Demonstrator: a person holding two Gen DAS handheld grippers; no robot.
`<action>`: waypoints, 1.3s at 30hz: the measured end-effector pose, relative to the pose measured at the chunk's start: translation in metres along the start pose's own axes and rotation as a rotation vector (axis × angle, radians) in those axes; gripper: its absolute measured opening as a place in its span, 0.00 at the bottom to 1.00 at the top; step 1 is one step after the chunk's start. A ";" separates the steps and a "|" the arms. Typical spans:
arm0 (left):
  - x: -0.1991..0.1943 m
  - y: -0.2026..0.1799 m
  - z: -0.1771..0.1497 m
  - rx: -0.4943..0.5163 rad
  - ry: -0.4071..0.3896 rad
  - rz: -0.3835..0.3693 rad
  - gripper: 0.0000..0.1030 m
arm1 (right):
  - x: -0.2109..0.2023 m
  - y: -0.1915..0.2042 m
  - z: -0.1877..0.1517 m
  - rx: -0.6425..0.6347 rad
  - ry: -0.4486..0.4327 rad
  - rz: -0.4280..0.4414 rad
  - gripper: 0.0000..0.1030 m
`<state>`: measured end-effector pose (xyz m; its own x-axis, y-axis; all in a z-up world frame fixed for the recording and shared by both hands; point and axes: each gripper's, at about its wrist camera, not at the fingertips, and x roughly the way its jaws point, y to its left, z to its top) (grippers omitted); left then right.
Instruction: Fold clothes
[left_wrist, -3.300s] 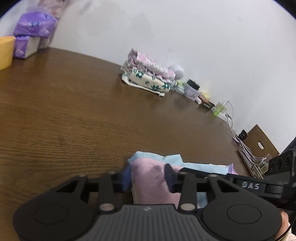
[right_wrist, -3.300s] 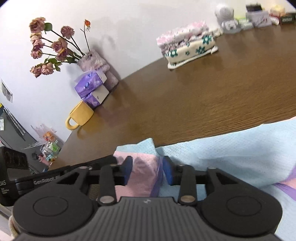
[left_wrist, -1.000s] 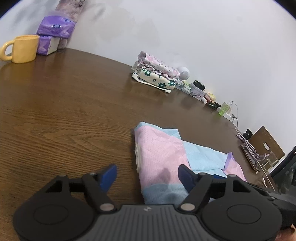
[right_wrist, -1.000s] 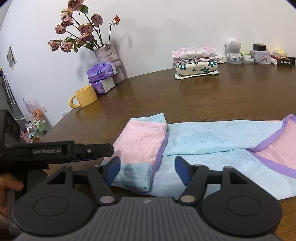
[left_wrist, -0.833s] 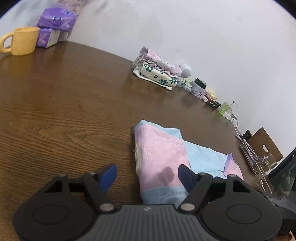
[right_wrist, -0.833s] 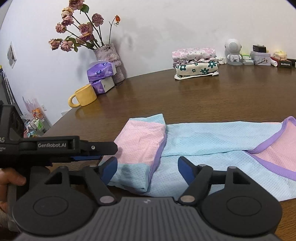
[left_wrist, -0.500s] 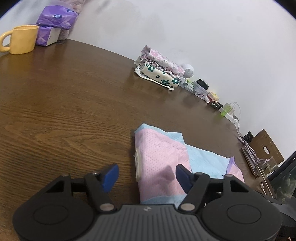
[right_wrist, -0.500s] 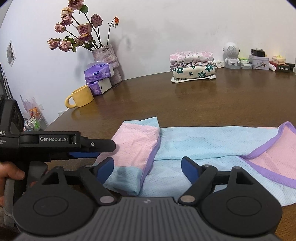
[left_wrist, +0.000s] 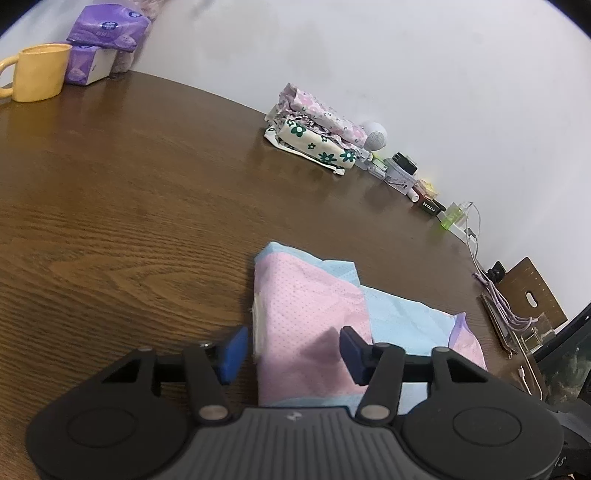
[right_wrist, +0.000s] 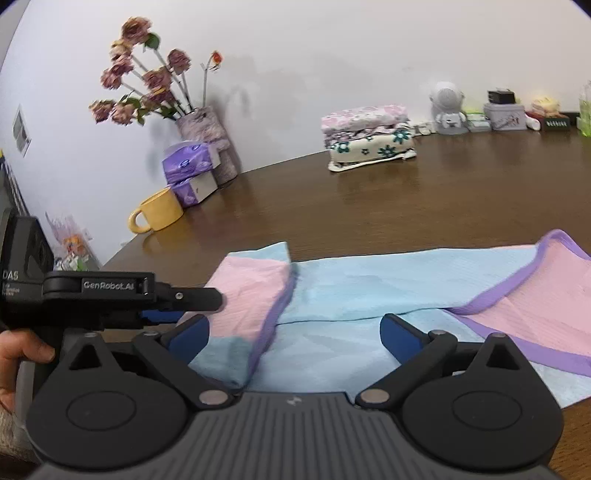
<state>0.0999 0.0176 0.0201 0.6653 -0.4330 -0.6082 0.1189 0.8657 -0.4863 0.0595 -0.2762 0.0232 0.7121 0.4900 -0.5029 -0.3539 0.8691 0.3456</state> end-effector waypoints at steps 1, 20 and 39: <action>0.000 0.000 0.000 -0.005 0.001 0.000 0.48 | -0.001 -0.004 0.000 0.009 -0.003 -0.002 0.98; 0.006 -0.004 0.001 -0.002 -0.016 0.040 0.33 | -0.005 -0.035 -0.002 0.094 -0.014 -0.017 0.99; 0.002 -0.032 0.004 0.175 -0.059 0.134 0.18 | -0.009 -0.043 -0.004 0.105 -0.015 -0.022 0.99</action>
<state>0.1004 -0.0100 0.0364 0.7250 -0.3003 -0.6199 0.1492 0.9471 -0.2843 0.0659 -0.3176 0.0094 0.7284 0.4688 -0.4997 -0.2731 0.8675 0.4157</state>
